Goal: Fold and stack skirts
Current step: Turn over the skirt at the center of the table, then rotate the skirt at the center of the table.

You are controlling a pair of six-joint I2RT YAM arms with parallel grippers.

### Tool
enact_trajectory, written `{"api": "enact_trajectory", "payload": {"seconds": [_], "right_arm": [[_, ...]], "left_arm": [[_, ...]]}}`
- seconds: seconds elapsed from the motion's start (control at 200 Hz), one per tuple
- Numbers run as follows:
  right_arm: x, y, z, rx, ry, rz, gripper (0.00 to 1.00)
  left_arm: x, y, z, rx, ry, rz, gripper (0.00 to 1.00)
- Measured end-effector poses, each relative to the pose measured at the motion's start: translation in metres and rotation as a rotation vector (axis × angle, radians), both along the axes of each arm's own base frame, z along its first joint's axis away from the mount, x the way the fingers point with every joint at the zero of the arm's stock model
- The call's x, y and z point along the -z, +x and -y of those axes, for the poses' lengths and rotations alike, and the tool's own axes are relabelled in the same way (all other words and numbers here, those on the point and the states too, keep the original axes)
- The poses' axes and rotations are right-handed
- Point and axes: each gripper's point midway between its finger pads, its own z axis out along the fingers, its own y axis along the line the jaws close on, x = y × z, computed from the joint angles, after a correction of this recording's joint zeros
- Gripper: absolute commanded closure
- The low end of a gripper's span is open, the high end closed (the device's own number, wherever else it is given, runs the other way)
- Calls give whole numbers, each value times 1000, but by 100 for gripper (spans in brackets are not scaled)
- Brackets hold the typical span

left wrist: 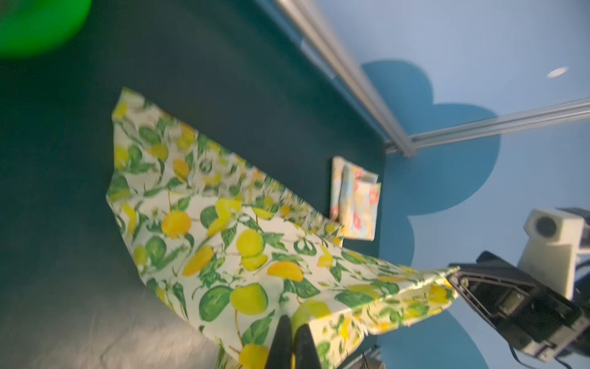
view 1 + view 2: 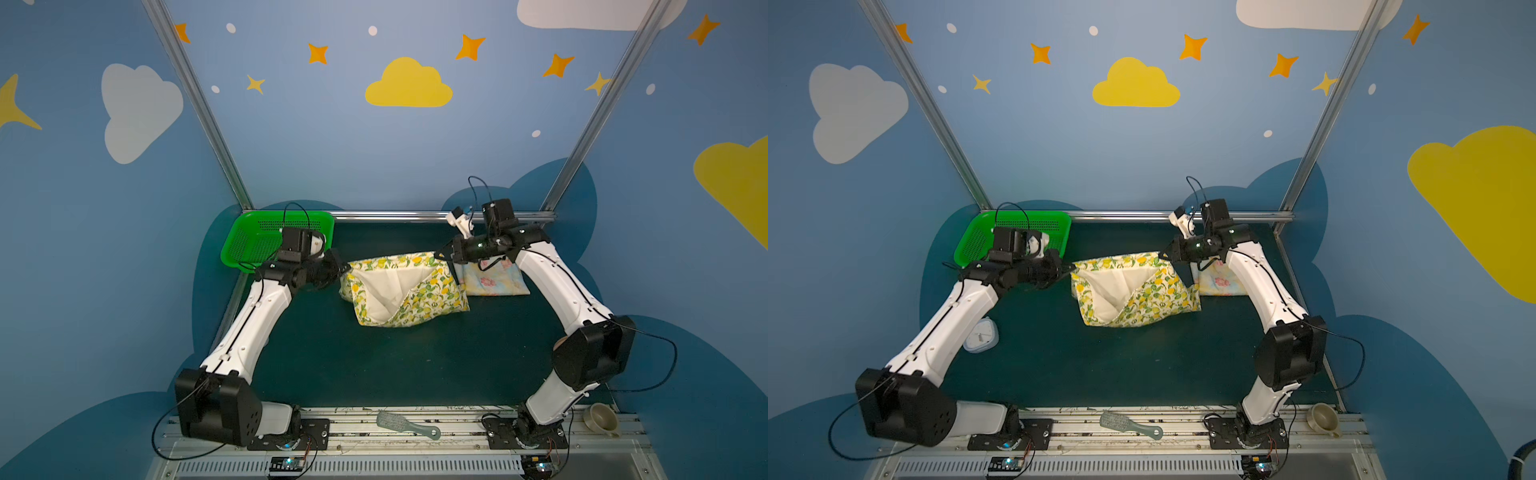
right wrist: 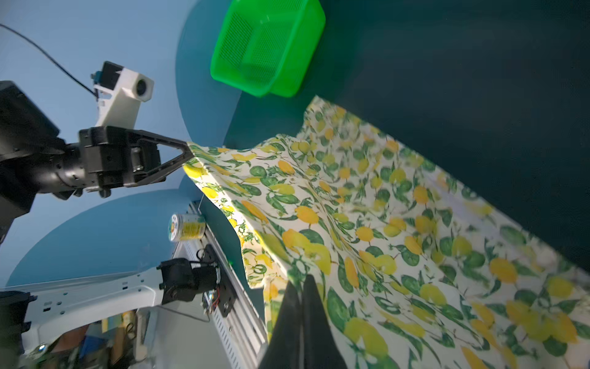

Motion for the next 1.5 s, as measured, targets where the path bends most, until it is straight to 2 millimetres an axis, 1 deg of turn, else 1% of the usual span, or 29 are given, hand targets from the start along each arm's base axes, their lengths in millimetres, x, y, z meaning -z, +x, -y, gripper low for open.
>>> {"api": "enact_trajectory", "payload": {"seconds": [0.025, 0.075, 0.13, 0.145, 0.165, 0.175, 0.18, 0.195, 0.205, 0.25, 0.29, 0.335, 0.36, 0.405, 0.466, 0.546, 0.596, 0.681, 0.741, 0.821, 0.881, 0.926, 0.996, 1.086, 1.181, 1.251, 1.327, 1.412, 1.497], "right_arm": [[16, -7, -1, -2, -10, -40, 100], [43, -21, -1, -7, -28, -106, 100], [63, -37, -1, -6, -43, -165, 100], [67, -41, -1, -7, -47, -172, 98], [72, -46, 0, -5, -50, -184, 91], [75, -49, 0, -5, -52, -191, 86], [75, -50, 0, -4, -53, -193, 80], [78, -54, 2, 1, -62, -198, 73], [80, -56, 3, 5, -69, -202, 70], [87, -64, 9, 25, -90, -217, 66], [90, -69, 13, 44, -100, -232, 60], [92, -74, 16, 56, -106, -243, 52], [92, -77, 17, 66, -106, -257, 49], [93, -80, 18, 70, -110, -268, 48], [94, -84, 19, 73, -116, -289, 46], [97, -88, 21, 81, -125, -319, 46], [100, -91, 23, 89, -134, -336, 46], [110, -94, 29, 120, -162, -372, 51], [119, -95, 37, 162, -194, -399, 58], [134, -92, 51, 230, -237, -437, 65], [147, -90, 61, 283, -270, -472, 70], [158, -87, 67, 313, -299, -497, 71], [175, -82, 75, 358, -341, -531, 73], [196, -75, 82, 392, -402, -568, 75], [214, -63, 85, 417, -457, -590, 76], [224, -51, 85, 427, -485, -605, 76], [224, -36, 81, 429, -490, -604, 76], [224, -11, 75, 435, -484, -579, 76], [223, 12, 69, 437, -479, -553, 76]], "left_arm": [[9, -12, 1, -4, 1, -19, 96], [22, -28, 1, -14, 15, -42, 95], [32, -46, 3, -17, 29, -57, 93], [35, -50, 4, -18, 34, -59, 91], [37, -55, 5, -20, 37, -62, 85], [39, -58, 5, -20, 40, -65, 82], [40, -60, 5, -19, 42, -66, 80], [42, -63, 4, -26, 48, -67, 75], [44, -65, 3, -35, 50, -72, 70], [51, -73, -4, -66, 71, -87, 56], [58, -79, -10, -91, 87, -104, 45], [65, -86, -16, -120, 103, -130, 38], [67, -90, -19, -126, 112, -139, 37], [69, -95, -23, -145, 125, -153, 35], [68, -99, -27, -160, 135, -149, 35], [65, -97, -29, -170, 140, -136, 36], [70, -94, -29, -172, 144, -149, 37], [84, -83, -25, -170, 152, -184, 38], [100, -73, -20, -164, 165, -229, 39], [122, -61, -15, -153, 187, -288, 39], [132, -49, -10, -146, 195, -311, 41], [138, -38, -5, -140, 200, -322, 41], [143, -21, 3, -125, 199, -320, 41], [142, -2, 13, -99, 189, -300, 41], [136, 9, 22, -65, 184, -276, 39], [132, 12, 25, -48, 186, -259, 39], [131, 11, 26, -38, 189, -262, 38], [138, 3, 25, -29, 194, -287, 37], [148, -11, 23, -13, 203, -335, 35]]}}
